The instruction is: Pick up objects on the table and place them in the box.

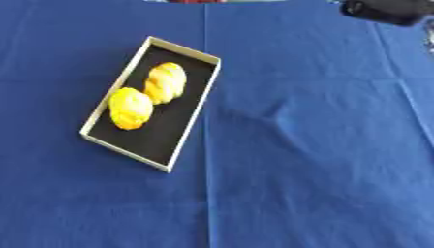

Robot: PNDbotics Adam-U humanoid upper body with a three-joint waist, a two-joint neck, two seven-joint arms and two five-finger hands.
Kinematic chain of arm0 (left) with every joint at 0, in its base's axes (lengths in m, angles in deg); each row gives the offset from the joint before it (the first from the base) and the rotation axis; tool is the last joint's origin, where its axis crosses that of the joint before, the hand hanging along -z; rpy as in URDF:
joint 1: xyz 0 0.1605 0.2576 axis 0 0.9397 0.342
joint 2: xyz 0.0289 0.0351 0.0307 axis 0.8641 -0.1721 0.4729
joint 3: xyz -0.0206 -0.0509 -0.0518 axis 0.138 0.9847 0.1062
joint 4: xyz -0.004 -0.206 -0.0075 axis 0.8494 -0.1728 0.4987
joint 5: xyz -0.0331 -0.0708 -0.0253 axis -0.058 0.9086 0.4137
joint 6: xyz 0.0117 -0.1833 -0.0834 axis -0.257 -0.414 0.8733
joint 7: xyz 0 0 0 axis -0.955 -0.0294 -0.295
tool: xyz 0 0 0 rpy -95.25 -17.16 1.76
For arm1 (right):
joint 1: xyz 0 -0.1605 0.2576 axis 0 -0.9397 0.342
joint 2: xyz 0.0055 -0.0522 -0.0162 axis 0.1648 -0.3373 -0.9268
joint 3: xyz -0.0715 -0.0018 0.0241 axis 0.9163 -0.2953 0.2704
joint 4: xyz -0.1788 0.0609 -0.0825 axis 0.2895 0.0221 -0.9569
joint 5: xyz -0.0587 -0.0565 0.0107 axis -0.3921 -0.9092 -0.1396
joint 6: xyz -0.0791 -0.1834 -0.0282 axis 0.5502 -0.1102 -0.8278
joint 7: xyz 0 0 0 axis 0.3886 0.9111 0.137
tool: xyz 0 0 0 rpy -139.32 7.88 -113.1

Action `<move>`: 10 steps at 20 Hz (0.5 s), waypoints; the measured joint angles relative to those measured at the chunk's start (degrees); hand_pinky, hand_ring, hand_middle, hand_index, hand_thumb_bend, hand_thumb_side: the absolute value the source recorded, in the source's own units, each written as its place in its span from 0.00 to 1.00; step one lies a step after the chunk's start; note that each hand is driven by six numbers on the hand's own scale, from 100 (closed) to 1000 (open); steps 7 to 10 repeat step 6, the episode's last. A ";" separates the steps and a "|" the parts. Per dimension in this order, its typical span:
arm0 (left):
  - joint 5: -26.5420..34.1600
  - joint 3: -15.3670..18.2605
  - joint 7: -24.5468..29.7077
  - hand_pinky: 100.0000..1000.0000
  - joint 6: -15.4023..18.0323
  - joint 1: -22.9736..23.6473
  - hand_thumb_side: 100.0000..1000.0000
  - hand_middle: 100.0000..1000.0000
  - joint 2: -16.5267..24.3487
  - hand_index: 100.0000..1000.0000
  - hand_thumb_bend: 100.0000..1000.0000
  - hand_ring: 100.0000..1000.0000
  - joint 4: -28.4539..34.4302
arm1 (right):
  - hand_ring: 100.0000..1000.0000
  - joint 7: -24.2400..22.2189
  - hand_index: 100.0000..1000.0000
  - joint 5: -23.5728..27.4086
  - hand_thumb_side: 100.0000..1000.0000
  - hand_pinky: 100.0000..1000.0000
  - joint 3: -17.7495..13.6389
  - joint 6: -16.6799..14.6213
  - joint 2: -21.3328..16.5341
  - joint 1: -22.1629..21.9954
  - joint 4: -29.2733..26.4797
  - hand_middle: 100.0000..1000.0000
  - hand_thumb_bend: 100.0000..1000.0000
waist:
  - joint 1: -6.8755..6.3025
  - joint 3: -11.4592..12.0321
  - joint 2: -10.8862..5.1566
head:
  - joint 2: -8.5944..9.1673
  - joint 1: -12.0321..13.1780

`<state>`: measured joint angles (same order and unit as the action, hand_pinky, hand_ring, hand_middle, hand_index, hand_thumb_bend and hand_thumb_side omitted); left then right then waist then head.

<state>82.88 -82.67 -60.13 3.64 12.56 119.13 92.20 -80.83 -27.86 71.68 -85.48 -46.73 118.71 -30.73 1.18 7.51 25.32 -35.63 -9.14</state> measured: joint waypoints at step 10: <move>-0.49 0.08 -0.30 0.84 -0.06 0.01 0.71 0.76 0.00 0.82 0.55 0.82 0.00 | 0.87 9.72 0.85 5.13 0.70 0.88 -3.41 -6.66 -0.67 -8.34 -0.03 0.84 0.00 | -0.44 -0.17 0.01 | 0.26 0.52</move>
